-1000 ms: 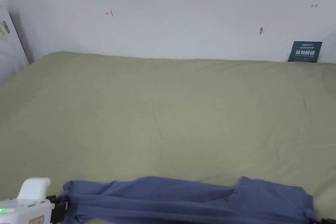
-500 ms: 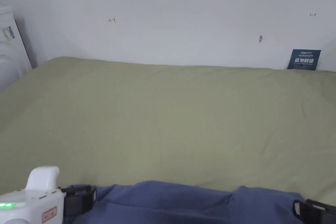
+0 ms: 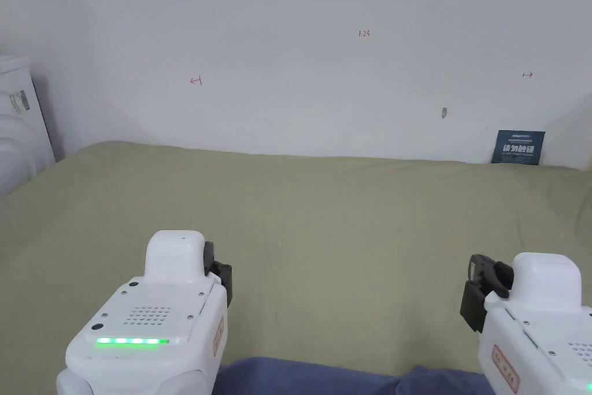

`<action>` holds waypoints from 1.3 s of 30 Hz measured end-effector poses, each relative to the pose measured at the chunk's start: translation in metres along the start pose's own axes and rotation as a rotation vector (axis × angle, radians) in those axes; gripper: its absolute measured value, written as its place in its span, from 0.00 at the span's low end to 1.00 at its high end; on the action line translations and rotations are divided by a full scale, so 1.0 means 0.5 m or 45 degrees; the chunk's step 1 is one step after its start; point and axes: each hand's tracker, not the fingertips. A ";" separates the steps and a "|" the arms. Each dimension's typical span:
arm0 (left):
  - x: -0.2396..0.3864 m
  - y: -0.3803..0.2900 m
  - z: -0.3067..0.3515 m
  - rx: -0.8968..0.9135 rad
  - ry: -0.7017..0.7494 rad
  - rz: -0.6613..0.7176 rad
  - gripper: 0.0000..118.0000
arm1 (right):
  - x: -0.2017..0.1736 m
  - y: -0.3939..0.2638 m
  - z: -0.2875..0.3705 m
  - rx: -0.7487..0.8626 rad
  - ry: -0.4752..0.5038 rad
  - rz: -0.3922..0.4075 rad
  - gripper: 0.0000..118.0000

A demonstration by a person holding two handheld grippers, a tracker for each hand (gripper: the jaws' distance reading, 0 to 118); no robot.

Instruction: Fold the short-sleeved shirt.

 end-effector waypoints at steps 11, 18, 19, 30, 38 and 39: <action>-0.060 0.011 0.005 -0.034 0.033 -0.024 0.00 | 0.003 -0.020 0.011 -0.002 -0.027 0.011 0.02; -0.258 -0.022 -0.057 -0.497 -0.155 0.289 0.00 | -0.008 -0.046 0.024 -0.046 -0.024 0.030 0.02; -0.286 -0.036 -0.072 -0.561 -0.178 0.348 0.00 | -0.010 -0.049 0.024 -0.057 -0.019 0.024 0.02; -0.417 -0.195 -0.248 -1.113 -0.438 0.608 1.00 | -0.062 -0.114 0.009 -0.208 -0.006 0.051 0.02; -0.437 -0.258 -0.330 -1.250 -0.687 0.797 0.99 | -0.067 -0.134 -0.011 -0.297 -0.011 0.045 0.02; -0.435 -0.271 -0.338 -1.265 -0.729 0.840 0.91 | -0.065 -0.135 -0.012 -0.303 -0.014 0.042 0.02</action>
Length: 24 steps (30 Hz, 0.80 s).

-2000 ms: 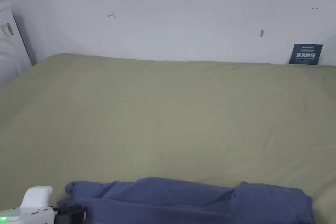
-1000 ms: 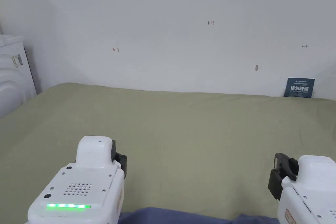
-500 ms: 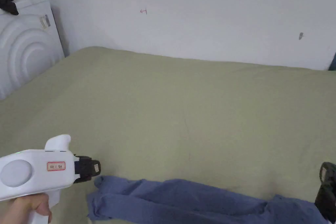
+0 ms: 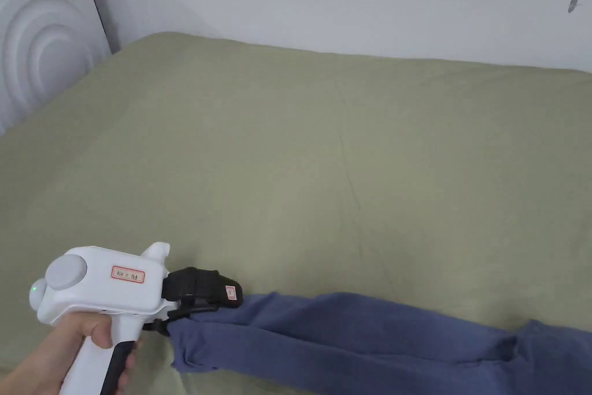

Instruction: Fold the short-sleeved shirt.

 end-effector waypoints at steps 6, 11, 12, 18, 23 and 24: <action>-0.006 -0.008 -0.015 0.008 -0.098 0.012 0.51 | 0.008 0.000 -0.001 -0.014 -0.023 -0.018 0.02; -0.019 -0.005 -0.027 0.028 -0.012 0.029 0.09 | 0.013 -0.003 0.001 -0.032 -0.017 -0.050 0.02; -0.012 -0.003 -0.019 0.037 0.027 -0.016 0.09 | 0.016 -0.003 0.006 -0.033 -0.008 -0.056 0.02; 0.005 0.011 0.053 0.084 0.099 -0.003 0.08 | 0.031 0.005 0.015 -0.012 0.007 -0.080 0.02; 0.013 0.016 0.140 0.159 0.275 0.000 0.08 | 0.043 0.007 0.018 -0.003 0.034 -0.105 0.02; 0.024 0.015 0.154 0.155 0.307 -0.034 0.08 | 0.044 0.006 0.019 0.000 0.035 -0.106 0.02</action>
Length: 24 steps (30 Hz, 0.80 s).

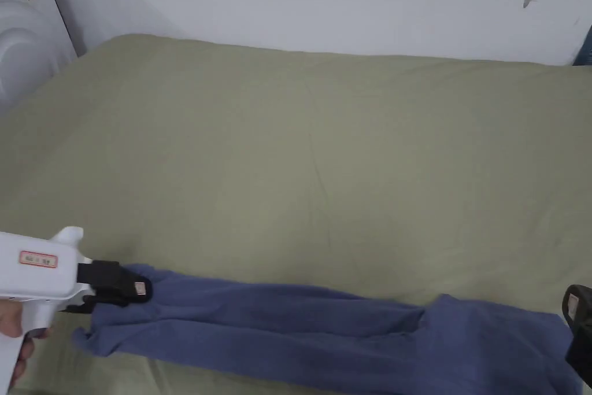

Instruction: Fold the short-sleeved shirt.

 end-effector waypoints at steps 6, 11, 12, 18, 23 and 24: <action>0.143 -0.007 0.041 0.009 0.026 -0.148 0.08 | 0.018 -0.005 0.005 0.001 0.024 -0.056 0.02; 0.315 -0.025 0.024 -0.045 0.021 -0.326 0.08 | 0.040 -0.013 0.022 0.002 0.035 -0.081 0.02; 0.351 -0.033 0.011 -0.042 0.020 -0.344 0.08 | 0.048 -0.015 0.024 0.001 0.037 -0.091 0.02; 0.521 -0.087 -0.131 -0.176 0.046 -0.470 0.08 | 0.093 -0.025 0.039 -0.002 0.024 -0.175 0.02; 0.600 -0.139 -0.291 -0.167 0.180 -0.627 0.32 | 0.129 -0.035 0.047 -0.013 -0.010 -0.230 0.02; 0.608 -0.146 -0.321 -0.164 0.195 -0.639 0.75 | 0.136 -0.038 0.049 -0.019 -0.018 -0.245 0.02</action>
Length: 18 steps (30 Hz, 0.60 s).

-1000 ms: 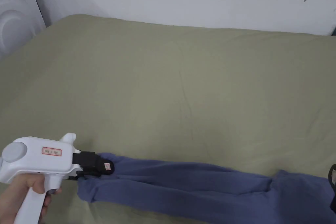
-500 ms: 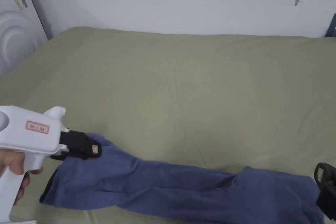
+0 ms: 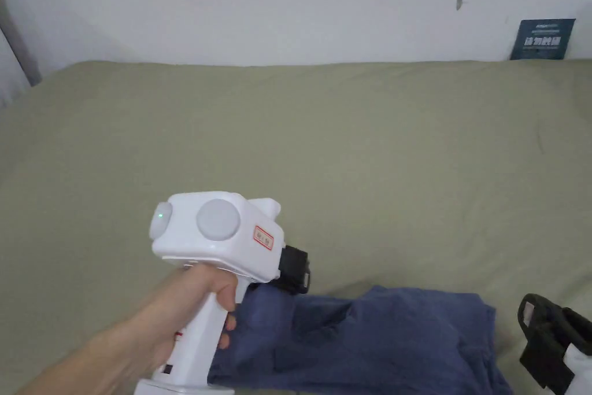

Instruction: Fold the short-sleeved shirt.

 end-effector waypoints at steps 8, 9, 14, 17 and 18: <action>0.008 -0.010 0.000 -0.051 -0.164 0.054 0.99 | 0.033 -0.006 -0.004 -0.040 -0.037 -0.062 0.02; -0.008 -0.014 0.022 -0.024 -0.191 0.078 0.99 | 0.033 -0.007 -0.007 -0.046 -0.034 -0.071 0.02; -0.121 -0.035 0.090 0.089 -0.241 0.236 0.35 | 0.015 -0.014 -0.020 -0.075 0.002 -0.044 0.02; -0.160 -0.040 0.059 0.066 -0.202 0.249 0.00 | 0.007 -0.019 -0.030 -0.102 0.025 -0.034 0.02; -0.163 -0.041 0.044 0.055 -0.217 0.250 0.00 | 0.004 -0.021 -0.032 -0.108 0.024 -0.030 0.02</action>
